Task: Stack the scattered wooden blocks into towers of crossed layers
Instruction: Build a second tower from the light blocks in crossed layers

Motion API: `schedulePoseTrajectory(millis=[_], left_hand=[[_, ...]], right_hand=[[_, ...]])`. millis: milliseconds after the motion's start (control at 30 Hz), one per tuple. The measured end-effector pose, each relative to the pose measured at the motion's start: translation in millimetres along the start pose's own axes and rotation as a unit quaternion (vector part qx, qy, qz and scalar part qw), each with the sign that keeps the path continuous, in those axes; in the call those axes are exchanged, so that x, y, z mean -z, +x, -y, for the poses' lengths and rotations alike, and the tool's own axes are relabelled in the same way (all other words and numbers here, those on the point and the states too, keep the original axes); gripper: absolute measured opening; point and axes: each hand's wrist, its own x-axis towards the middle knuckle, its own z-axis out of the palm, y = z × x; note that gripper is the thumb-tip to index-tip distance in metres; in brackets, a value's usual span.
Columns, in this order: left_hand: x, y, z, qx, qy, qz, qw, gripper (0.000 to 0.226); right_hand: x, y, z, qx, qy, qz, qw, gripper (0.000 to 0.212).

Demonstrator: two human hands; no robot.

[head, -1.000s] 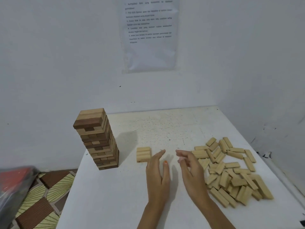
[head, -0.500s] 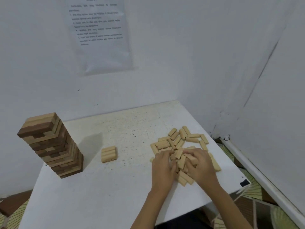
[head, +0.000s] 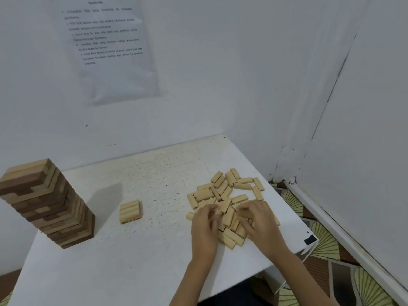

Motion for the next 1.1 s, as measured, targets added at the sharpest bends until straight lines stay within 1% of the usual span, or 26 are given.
schedulePoseTrajectory(millis=[33,100,133,167,200,267,300,400,433,467,533,600,733,800,867,967,1033,1100], left_hand=[[0.9,0.9,-4.4,0.006,-0.016,-0.01,1.0,0.021],[0.6,3.8,-11.5,0.028,-0.048,-0.021,0.998,0.024],[-0.2,5.2,-13.7,0.04,-0.059,-0.024,0.997,0.025],[-0.8,6.2,-15.3,0.048,-0.066,-0.028,0.996,0.026],[-1.5,7.2,-16.1,0.054,-0.069,-0.032,0.996,0.028],[-2.0,9.4,-17.6,0.058,-0.077,-0.043,0.994,0.031],[-2.0,10.3,-18.1,0.062,-0.081,-0.051,0.993,0.031],[0.2,12.6,-21.5,0.088,-0.104,-0.065,0.989,0.025],[1.5,13.0,-22.6,0.099,-0.116,-0.066,0.986,0.022],[3.0,13.5,-22.0,0.108,-0.122,-0.068,0.984,0.021],[6.2,14.5,-17.5,0.116,-0.127,-0.07,0.983,0.018],[9.7,15.2,-12.0,0.134,-0.142,-0.076,0.978,0.015],[20.9,13.9,-9.1,0.161,-0.154,-0.11,0.969,0.018],[28.1,13.1,-9.3,0.156,-0.152,-0.123,0.968,0.013],[36.2,12.2,-7.5,0.156,-0.151,-0.128,0.968,0.013],[49.4,8.8,0.6,0.17,-0.153,-0.127,0.965,0.019],[59.4,5.9,7.5,0.179,-0.149,-0.129,0.964,0.022],[70.0,2.8,13.8,0.187,-0.137,-0.125,0.965,0.02]], right_hand=[[2.9,1.2,6.1,-0.024,0.064,-0.02,0.997,0.021],[7.3,5.7,16.7,-0.069,0.192,-0.034,0.978,0.023],[8.0,9.0,18.7,-0.084,0.217,-0.034,0.972,0.025],[7.4,12.4,18.8,-0.1,0.212,-0.024,0.972,0.026],[5.9,16.1,17.3,-0.116,0.196,-0.005,0.974,0.025],[2.5,24.7,16.0,-0.141,0.12,0.044,0.982,0.022],[1.2,29.2,15.8,-0.153,0.075,0.067,0.983,0.027],[-5.9,42.8,13.6,-0.173,-0.034,0.123,0.977,0.062],[-9.0,46.4,13.6,-0.171,-0.06,0.137,0.974,0.067],[-12.2,48.8,13.0,-0.17,-0.078,0.145,0.972,0.068],[-15.9,51.2,12.7,-0.176,-0.073,0.146,0.971,0.063],[-16.8,51.0,15.0,-0.187,-0.025,0.123,0.974,0.056],[-16.3,47.6,28.1,-0.187,0.074,0.07,0.977,0.04],[-18.7,45.6,35.3,-0.194,0.136,0.04,0.971,0.029],[-22.4,44.4,44.9,-0.201,0.207,0.024,0.957,0.023],[-33.8,41.3,63.0,-0.186,0.26,0.046,0.947,0.017],[-45.9,37.6,73.6,-0.17,0.269,0.075,0.945,0.014],[-58.3,33.8,82.2,-0.147,0.259,0.104,0.949,0.014]])
